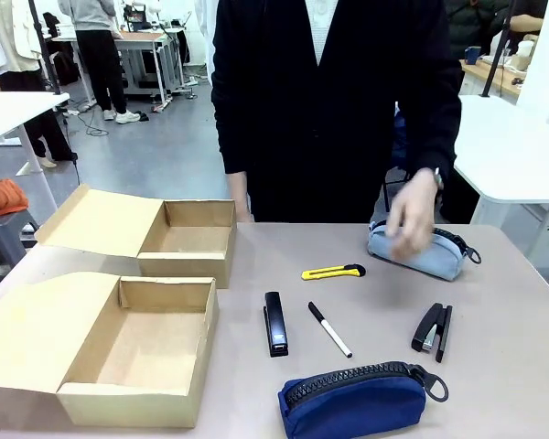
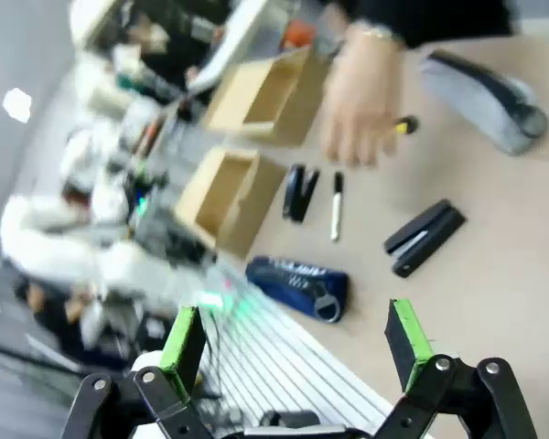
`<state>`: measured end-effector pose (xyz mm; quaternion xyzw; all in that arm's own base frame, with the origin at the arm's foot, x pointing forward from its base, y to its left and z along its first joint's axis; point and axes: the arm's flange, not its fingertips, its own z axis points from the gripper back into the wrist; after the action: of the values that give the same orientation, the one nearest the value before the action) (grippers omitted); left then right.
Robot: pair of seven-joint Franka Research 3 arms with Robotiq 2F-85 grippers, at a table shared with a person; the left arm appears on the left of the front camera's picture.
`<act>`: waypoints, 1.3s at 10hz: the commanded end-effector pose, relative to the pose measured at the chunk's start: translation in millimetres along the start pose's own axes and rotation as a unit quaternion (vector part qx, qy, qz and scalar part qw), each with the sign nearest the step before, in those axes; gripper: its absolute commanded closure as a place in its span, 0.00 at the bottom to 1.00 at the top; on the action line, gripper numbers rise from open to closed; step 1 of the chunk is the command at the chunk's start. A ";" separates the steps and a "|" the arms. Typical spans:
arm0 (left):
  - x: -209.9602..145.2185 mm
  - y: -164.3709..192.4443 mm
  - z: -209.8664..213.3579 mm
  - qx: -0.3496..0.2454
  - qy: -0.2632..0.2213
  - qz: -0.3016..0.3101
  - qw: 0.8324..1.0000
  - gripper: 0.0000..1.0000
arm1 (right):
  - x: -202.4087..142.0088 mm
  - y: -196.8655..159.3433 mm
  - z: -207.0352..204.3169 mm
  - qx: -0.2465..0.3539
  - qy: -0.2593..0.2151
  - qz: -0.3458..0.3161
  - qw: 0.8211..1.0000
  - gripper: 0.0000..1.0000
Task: Place items inside the box.
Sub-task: Pick up a Pencil pouch or Stapler and place it inside the Mailer Box closest to the robot.
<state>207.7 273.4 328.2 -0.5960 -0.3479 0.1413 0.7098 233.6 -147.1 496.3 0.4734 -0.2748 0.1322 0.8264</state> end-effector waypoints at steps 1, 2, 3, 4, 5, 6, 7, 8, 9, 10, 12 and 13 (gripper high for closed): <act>-3.7 -0.6 -1.8 -0.012 -0.011 -0.013 1.000 0.04 | 5.1 -4.7 -35.9 0.028 0.091 0.112 0.989 0.00; -3.7 -0.6 -1.8 -0.012 -0.011 -0.013 1.000 0.04 | -0.9 -17.1 -11.0 0.042 0.077 0.075 0.993 0.00; -3.7 -0.6 -1.8 -0.012 -0.011 -0.013 1.000 0.04 | -19.0 -26.9 18.0 0.014 0.071 0.053 0.996 0.00; -3.7 -0.6 -1.8 -0.012 -0.011 -0.013 1.000 0.04 | -41.8 -31.1 42.9 -0.002 0.060 0.062 0.996 0.00; -3.7 -0.6 -1.8 -0.012 -0.011 -0.013 1.000 0.04 | -70.4 -34.7 69.1 0.019 0.020 0.082 0.996 0.00; -3.7 -0.6 -1.8 -0.012 -0.011 -0.013 1.000 0.04 | -96.2 -43.2 89.3 -0.005 -0.076 0.034 0.997 0.00; -3.7 -0.6 -1.8 -0.012 -0.011 -0.013 1.000 0.04 | -106.4 -48.8 94.6 -0.035 -0.117 -0.003 0.992 0.00; -3.7 -0.6 -1.8 -0.012 -0.011 -0.013 1.000 0.04 | -80.9 -33.5 68.8 -0.004 -0.006 0.039 0.999 0.00; -3.7 -0.6 -1.8 -0.012 -0.011 -0.013 1.000 0.04 | -80.9 -33.5 68.8 -0.004 -0.006 0.039 0.999 0.00; -3.7 -0.6 -1.8 -0.012 -0.011 -0.013 1.000 0.04 | -80.9 -33.5 68.8 -0.004 -0.006 0.039 0.999 0.00; -3.7 -0.6 -1.8 -0.012 -0.011 -0.013 1.000 0.04 | -87.0 -35.7 74.4 -0.014 -0.020 0.018 1.000 0.00; -3.7 -0.6 -1.8 -0.012 -0.011 -0.013 1.000 0.04 | -59.1 -19.7 42.0 -0.022 0.060 0.094 0.994 0.00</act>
<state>206.8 273.3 327.6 -0.5965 -0.3494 0.1400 0.7089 168.1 -211.2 457.1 0.4482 -0.2808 0.1693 0.8316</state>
